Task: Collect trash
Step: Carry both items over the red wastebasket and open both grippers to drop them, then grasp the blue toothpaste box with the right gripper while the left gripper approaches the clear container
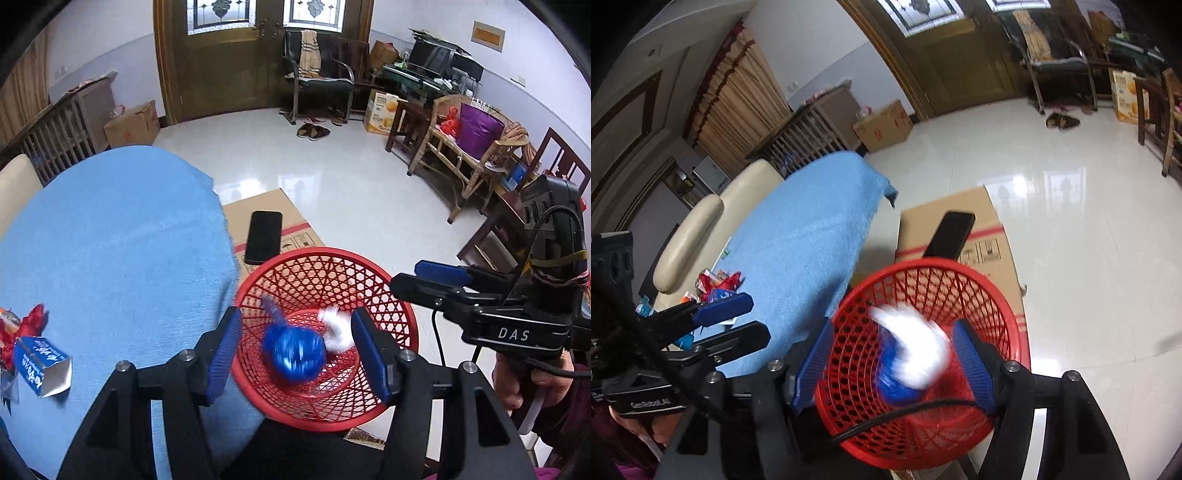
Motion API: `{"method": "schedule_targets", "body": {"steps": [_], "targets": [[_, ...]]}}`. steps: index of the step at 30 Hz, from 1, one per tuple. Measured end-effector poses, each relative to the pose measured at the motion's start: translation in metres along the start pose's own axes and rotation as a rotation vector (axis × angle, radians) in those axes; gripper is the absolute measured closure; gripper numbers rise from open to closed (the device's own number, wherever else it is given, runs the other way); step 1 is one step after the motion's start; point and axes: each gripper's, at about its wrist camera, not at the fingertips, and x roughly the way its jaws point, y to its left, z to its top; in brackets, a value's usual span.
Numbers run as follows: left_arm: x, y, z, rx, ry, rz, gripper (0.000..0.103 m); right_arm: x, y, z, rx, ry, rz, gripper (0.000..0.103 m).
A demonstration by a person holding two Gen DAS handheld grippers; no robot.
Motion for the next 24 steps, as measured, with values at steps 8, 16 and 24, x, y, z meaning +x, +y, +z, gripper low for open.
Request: {"method": "schedule_targets", "body": {"steps": [8, 16, 24], "targets": [[-0.03, 0.044, -0.021, -0.131, -0.047, 0.099, 0.041, -0.004, 0.024, 0.009, -0.035, -0.029, 0.024, 0.032], [-0.077, 0.107, -0.063, -0.308, -0.122, 0.263, 0.039, 0.014, 0.071, 0.007, -0.094, 0.008, 0.1, 0.032], [-0.12, 0.166, -0.123, -0.456, -0.164, 0.428, 0.036, 0.043, 0.143, -0.003, -0.213, 0.075, 0.195, 0.032]]}}
